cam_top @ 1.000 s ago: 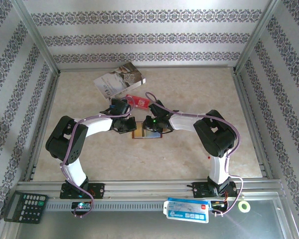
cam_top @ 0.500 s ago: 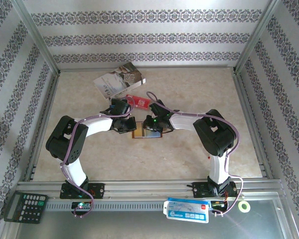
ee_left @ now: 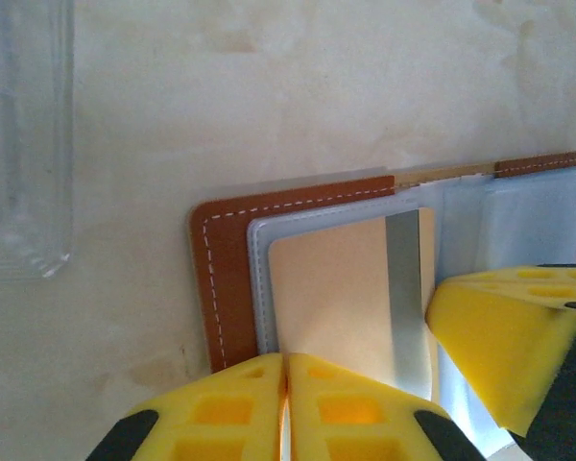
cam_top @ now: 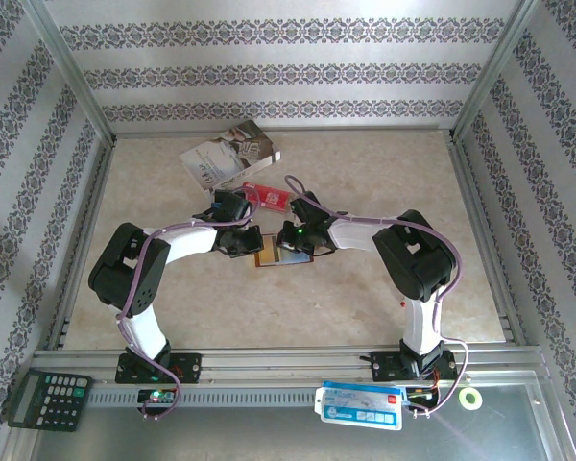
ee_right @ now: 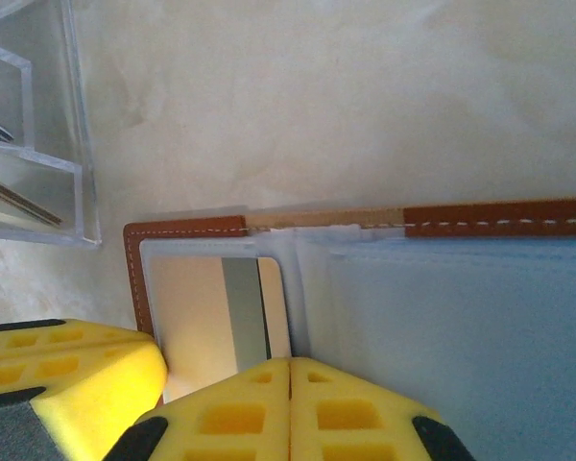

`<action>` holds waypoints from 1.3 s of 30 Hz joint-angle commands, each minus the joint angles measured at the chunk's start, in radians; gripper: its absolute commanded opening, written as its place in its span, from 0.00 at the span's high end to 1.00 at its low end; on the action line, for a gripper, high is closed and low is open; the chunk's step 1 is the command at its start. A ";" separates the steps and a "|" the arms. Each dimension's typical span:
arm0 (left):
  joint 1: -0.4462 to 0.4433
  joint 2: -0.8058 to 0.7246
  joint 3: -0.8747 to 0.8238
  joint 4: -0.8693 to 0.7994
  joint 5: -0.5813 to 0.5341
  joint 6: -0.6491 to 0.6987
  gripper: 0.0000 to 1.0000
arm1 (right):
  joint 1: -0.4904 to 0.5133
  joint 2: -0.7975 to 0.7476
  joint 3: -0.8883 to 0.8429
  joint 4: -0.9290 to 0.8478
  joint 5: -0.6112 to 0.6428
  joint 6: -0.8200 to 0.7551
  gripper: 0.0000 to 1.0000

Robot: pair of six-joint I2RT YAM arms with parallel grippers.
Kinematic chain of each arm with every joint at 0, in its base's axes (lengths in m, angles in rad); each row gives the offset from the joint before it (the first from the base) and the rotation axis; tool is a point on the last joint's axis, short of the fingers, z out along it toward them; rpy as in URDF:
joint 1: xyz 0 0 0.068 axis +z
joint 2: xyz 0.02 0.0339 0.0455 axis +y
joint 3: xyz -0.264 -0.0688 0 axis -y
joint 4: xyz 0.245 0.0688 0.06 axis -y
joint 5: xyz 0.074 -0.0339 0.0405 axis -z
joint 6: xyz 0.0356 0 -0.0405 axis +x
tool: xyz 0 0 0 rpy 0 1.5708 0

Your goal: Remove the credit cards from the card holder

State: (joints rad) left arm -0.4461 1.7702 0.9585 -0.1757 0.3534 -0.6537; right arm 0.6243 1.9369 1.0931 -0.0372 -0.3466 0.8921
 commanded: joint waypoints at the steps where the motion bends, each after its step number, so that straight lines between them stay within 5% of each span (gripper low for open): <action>1: -0.017 0.009 -0.009 -0.041 -0.029 0.014 0.88 | -0.010 -0.024 -0.018 -0.011 0.015 -0.013 0.94; 24: -0.017 -0.113 -0.016 0.038 0.063 -0.055 0.78 | -0.028 -0.070 -0.061 -0.022 0.044 -0.027 0.92; 39: -0.020 0.000 -0.013 0.060 0.072 -0.048 0.81 | -0.033 -0.054 -0.070 -0.015 0.033 -0.014 0.85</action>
State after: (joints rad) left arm -0.4519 1.7546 0.9558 -0.1257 0.4316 -0.7040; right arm 0.6037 1.8912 1.0420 -0.0425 -0.3153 0.8810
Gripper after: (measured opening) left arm 0.190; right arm 0.147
